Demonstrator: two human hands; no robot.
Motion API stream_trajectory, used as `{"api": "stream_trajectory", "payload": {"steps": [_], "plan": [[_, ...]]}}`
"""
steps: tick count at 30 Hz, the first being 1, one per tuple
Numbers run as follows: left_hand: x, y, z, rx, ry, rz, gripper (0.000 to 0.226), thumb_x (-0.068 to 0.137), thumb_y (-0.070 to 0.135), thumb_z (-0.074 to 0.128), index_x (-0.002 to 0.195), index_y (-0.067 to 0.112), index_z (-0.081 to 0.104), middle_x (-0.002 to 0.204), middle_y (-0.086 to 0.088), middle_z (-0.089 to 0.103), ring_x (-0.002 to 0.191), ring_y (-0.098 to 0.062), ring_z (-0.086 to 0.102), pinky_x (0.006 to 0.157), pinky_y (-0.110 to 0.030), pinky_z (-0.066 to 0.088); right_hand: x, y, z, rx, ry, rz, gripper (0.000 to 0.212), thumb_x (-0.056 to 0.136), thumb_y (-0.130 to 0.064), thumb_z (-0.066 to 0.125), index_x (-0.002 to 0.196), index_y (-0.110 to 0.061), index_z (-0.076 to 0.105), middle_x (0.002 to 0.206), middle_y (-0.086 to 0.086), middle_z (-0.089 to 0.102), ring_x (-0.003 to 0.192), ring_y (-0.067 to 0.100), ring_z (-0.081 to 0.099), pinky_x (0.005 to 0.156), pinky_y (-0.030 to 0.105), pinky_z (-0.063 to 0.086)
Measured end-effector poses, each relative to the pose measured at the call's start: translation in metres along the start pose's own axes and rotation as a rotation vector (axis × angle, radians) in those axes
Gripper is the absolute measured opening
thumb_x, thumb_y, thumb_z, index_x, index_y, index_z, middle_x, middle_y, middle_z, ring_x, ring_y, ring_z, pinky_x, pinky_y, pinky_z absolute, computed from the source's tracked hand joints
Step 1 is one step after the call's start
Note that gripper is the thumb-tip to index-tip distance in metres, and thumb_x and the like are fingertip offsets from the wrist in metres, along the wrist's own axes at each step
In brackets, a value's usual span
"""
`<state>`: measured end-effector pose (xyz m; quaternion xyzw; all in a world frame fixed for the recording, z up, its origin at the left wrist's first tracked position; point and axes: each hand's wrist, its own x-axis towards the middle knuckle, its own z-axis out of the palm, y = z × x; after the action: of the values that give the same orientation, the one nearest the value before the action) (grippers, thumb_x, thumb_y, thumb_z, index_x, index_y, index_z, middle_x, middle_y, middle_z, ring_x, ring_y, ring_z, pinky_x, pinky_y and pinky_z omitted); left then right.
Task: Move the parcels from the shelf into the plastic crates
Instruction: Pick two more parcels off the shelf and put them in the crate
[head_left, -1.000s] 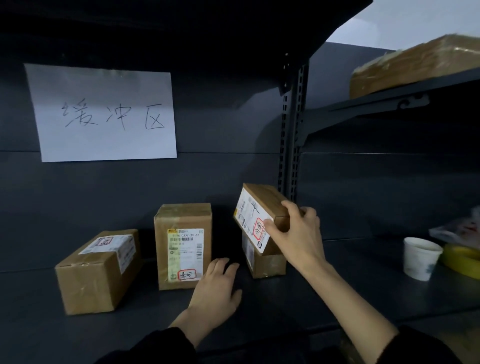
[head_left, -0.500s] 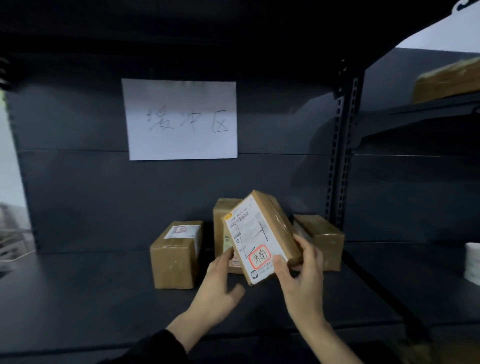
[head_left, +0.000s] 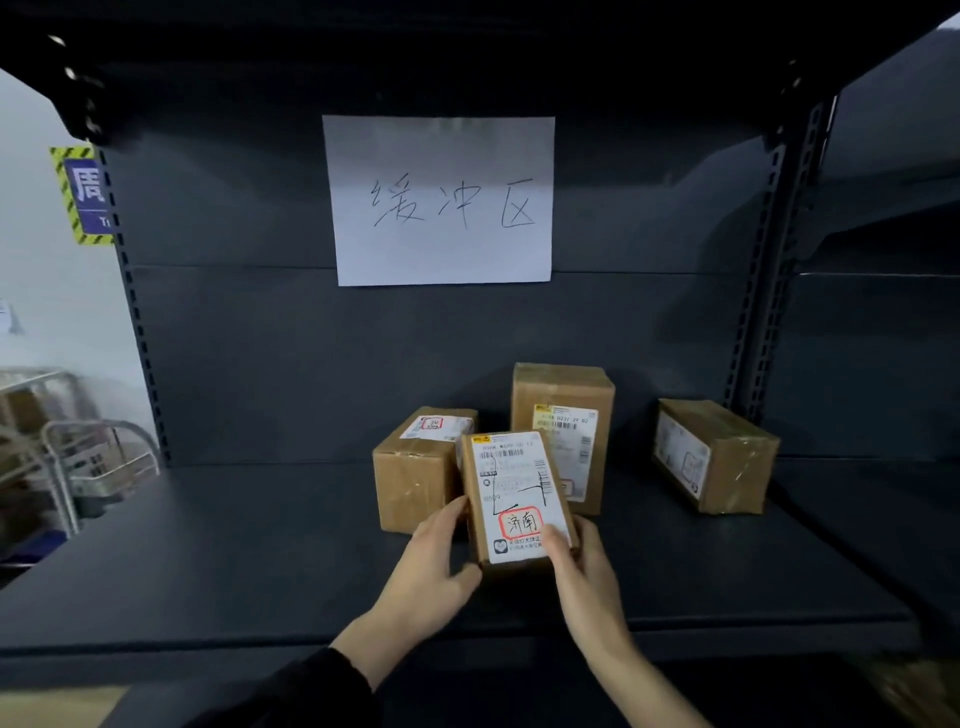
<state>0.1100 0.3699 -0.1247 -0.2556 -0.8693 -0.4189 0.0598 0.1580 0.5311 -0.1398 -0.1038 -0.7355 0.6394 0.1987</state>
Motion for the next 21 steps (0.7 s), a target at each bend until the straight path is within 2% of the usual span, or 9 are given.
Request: {"api": "stream_trajectory", "payload": {"steps": [3, 5, 7, 9, 12, 14, 17, 19, 21], "plan": [[0.004, -0.004, -0.002, 0.016, -0.008, 0.010, 0.069, 0.084, 0.012, 0.057, 0.144, 0.025, 0.027, 0.142, 0.007, 0.039, 0.131, -0.005, 0.030, 0.103, -0.019, 0.024, 0.005, -0.001, 0.000, -0.031, -0.007, 0.010, 0.024, 0.090, -0.044, 0.051, 0.112, -0.039, 0.044, 0.091, -0.030, 0.055, 0.083, -0.015, 0.049, 0.066, 0.007, 0.036], [0.009, -0.007, -0.007, 0.056, 0.059, 0.019, 0.059, 0.086, 0.011, 0.056, 0.140, 0.024, 0.035, 0.137, 0.006, 0.044, 0.129, -0.007, 0.033, 0.102, -0.020, 0.027, 0.008, -0.002, 0.001, -0.039, -0.013, 0.017, 0.026, 0.090, -0.045, 0.051, 0.114, -0.038, 0.044, 0.092, -0.029, 0.055, 0.083, -0.013, 0.049, 0.068, 0.007, 0.036], [0.017, -0.009, -0.014, 0.090, 0.227, 0.005, 0.045, 0.086, 0.010, 0.056, 0.129, 0.018, 0.046, 0.125, 0.002, 0.049, 0.118, -0.011, 0.040, 0.095, -0.024, 0.037, 0.010, -0.003, 0.002, -0.042, -0.017, 0.025, 0.029, 0.090, -0.045, 0.051, 0.117, -0.035, 0.045, 0.095, -0.026, 0.056, 0.085, -0.012, 0.050, 0.069, 0.006, 0.036], [0.027, -0.012, -0.023, 0.111, 0.410, -0.032, 0.034, 0.084, 0.009, 0.057, 0.118, 0.010, 0.050, 0.117, -0.004, 0.049, 0.106, -0.013, 0.038, 0.086, -0.028, 0.037, 0.012, -0.004, 0.004, -0.052, -0.012, 0.022, 0.031, 0.090, -0.045, 0.050, 0.119, -0.034, 0.046, 0.097, -0.026, 0.056, 0.084, -0.012, 0.050, 0.066, 0.004, 0.038], [0.046, -0.020, -0.033, 0.097, 0.560, -0.158, 0.041, 0.086, 0.013, 0.058, 0.123, 0.002, 0.046, 0.126, -0.014, 0.045, 0.118, -0.028, 0.037, 0.096, -0.039, 0.036, 0.016, -0.005, 0.009, -0.088, -0.013, 0.001, 0.038, 0.092, -0.045, 0.047, 0.126, -0.030, 0.047, 0.101, -0.024, 0.056, 0.088, -0.008, 0.051, 0.072, 0.006, 0.040], [0.059, -0.026, -0.039, 0.021, 0.577, -0.267, 0.050, 0.090, 0.020, 0.055, 0.134, 0.004, 0.039, 0.137, -0.017, 0.040, 0.129, -0.032, 0.030, 0.104, -0.043, 0.031, 0.019, -0.007, 0.014, -0.110, -0.025, 0.001, 0.044, 0.092, -0.046, 0.045, 0.132, -0.027, 0.045, 0.111, -0.016, 0.057, 0.097, -0.001, 0.050, 0.083, 0.014, 0.038], [0.077, -0.038, -0.045, -0.156, 0.486, -0.428, 0.058, 0.095, 0.034, 0.044, 0.143, 0.008, 0.027, 0.145, -0.015, 0.037, 0.134, -0.032, 0.030, 0.108, -0.045, 0.030, 0.025, -0.011, 0.022, -0.120, -0.043, 0.012, 0.048, 0.093, -0.047, 0.044, 0.136, -0.026, 0.041, 0.120, -0.011, 0.058, 0.103, 0.002, 0.049, 0.085, 0.017, 0.037], [0.084, -0.045, -0.045, -0.323, 0.419, -0.481, 0.057, 0.095, 0.042, 0.040, 0.142, 0.011, 0.029, 0.139, -0.009, 0.045, 0.125, -0.027, 0.043, 0.098, -0.039, 0.038, 0.029, -0.013, 0.027, -0.120, -0.050, 0.011, 0.049, 0.093, -0.047, 0.043, 0.136, -0.025, 0.040, 0.125, -0.009, 0.057, 0.103, 0.002, 0.049, 0.086, 0.018, 0.037], [0.086, -0.048, -0.043, -0.419, 0.394, -0.496, 0.052, 0.094, 0.046, 0.042, 0.134, 0.013, 0.037, 0.128, -0.006, 0.052, 0.107, -0.020, 0.049, 0.085, -0.033, 0.039, 0.035, -0.014, 0.031, -0.124, -0.062, 0.002, 0.048, 0.093, -0.047, 0.043, 0.137, -0.025, 0.040, 0.127, -0.009, 0.056, 0.103, 0.002, 0.049, 0.088, 0.018, 0.036]]}}
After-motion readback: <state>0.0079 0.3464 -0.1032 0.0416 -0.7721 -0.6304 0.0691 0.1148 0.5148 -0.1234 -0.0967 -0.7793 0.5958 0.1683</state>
